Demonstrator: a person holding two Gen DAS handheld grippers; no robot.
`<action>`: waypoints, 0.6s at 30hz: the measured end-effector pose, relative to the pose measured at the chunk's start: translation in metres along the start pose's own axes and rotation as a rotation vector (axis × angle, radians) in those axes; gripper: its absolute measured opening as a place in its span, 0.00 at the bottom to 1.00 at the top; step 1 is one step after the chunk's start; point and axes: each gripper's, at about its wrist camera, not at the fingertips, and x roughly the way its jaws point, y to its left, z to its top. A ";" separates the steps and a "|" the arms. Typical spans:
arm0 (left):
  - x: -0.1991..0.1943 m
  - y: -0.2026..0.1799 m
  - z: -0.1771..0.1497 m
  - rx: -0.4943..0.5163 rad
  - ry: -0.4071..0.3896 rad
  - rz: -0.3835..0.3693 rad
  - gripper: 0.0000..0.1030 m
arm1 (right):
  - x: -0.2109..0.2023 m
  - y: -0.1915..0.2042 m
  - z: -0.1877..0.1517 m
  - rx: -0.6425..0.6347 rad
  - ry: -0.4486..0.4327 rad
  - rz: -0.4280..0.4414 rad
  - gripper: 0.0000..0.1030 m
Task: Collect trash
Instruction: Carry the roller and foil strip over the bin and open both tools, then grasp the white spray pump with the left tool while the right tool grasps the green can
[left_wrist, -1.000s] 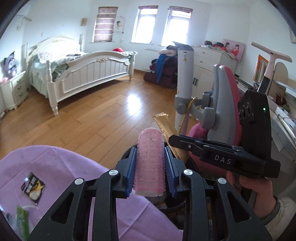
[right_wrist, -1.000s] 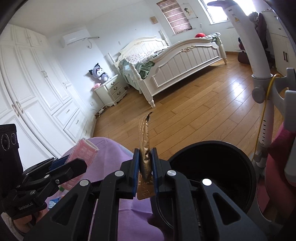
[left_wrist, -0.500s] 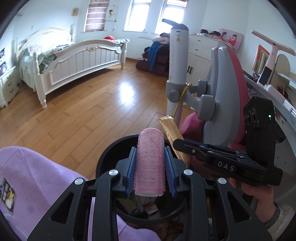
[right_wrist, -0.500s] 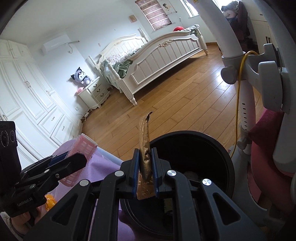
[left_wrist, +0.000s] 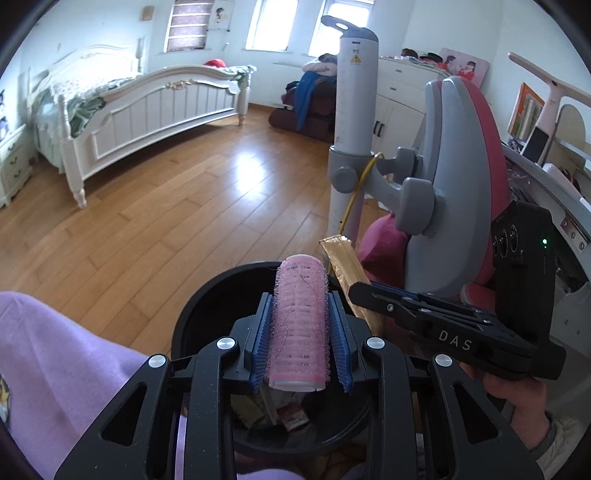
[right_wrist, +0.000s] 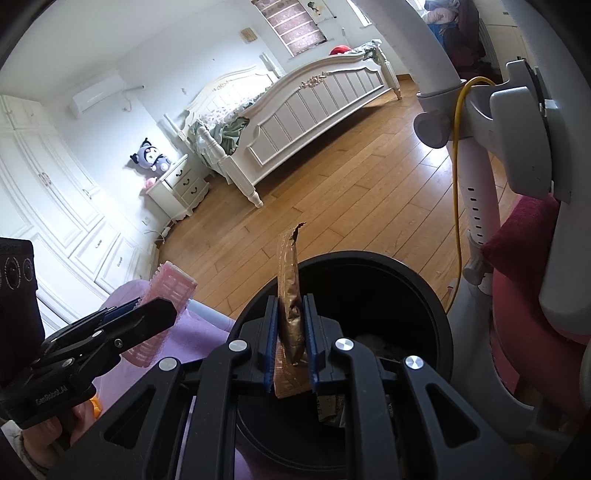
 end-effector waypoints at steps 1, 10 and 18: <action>0.001 -0.001 0.001 -0.001 0.000 0.000 0.33 | -0.001 0.000 0.000 0.005 0.000 -0.006 0.17; -0.020 0.004 0.006 -0.009 -0.051 0.053 0.87 | -0.011 -0.001 0.003 0.030 -0.020 -0.035 0.66; -0.076 0.032 -0.008 -0.070 -0.121 0.127 0.93 | -0.011 0.030 -0.001 -0.007 -0.006 -0.004 0.68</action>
